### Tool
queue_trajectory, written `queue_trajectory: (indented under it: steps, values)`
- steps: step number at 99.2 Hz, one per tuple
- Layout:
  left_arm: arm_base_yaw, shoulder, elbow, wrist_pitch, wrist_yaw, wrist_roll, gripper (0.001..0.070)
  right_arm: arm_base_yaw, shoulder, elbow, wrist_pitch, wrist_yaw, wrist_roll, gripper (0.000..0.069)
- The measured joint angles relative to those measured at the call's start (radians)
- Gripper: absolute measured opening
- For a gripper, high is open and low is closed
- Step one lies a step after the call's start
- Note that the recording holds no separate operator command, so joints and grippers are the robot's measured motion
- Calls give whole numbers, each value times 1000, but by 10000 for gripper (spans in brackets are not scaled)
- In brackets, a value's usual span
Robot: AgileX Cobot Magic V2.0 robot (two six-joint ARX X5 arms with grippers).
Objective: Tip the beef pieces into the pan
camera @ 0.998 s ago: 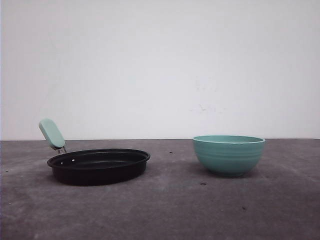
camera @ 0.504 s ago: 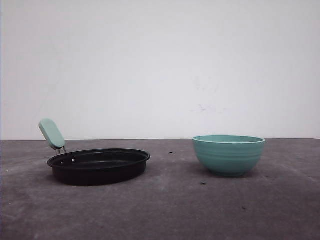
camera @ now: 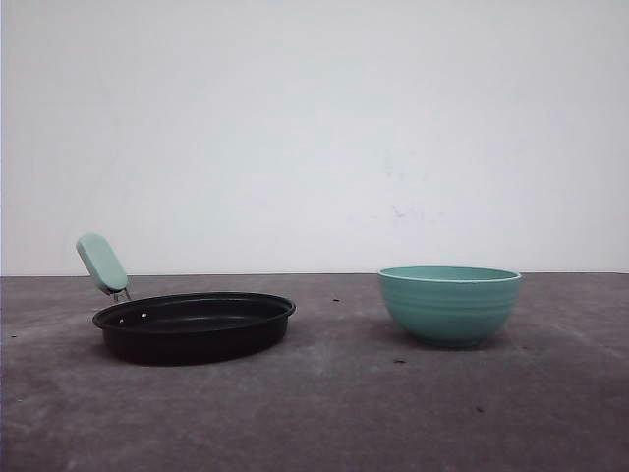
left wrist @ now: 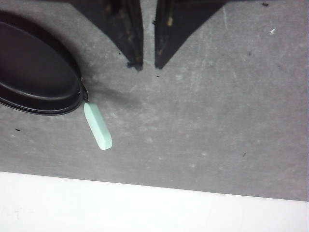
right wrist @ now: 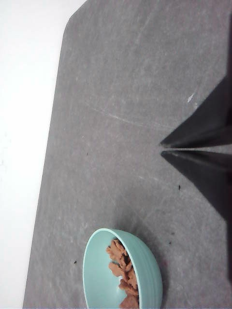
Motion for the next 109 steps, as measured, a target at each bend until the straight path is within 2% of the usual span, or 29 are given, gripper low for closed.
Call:
queue_trajectory:
  steps: [24, 41, 49, 60, 67, 82, 92, 102, 109]
  values:
    - [0, 0, 0, 0, 0, 0, 17, 0, 0, 0, 0, -2, 7, 6]
    - [0, 0, 0, 0, 1, -18, 17, 0, 0, 0, 0, -5, 86, 6]
    - [0, 0, 0, 0, 8, -84, 17, 0, 0, 0, 0, -7, 145, 6]
    - [0, 0, 1, 0, 29, -239, 17, 0, 0, 0, 0, -24, 234, 6]
    - [0, 0, 2, 0, 35, -304, 17, 0, 0, 0, 0, -26, 275, 6]
    - [0, 0, 5, -5, 57, -401, 17, 0, 0, 0, 0, -44, 342, 6]
    - [0, 0, 28, -19, 118, -469, 17, 0, 0, 14, -4, -86, 370, 6]
    - [0, 4, 91, -26, 208, -497, 17, 0, 1, 84, -15, -124, 386, 6]
    - [0, 25, 166, -47, 237, -509, 17, 0, 6, 166, -29, -128, 395, 6]
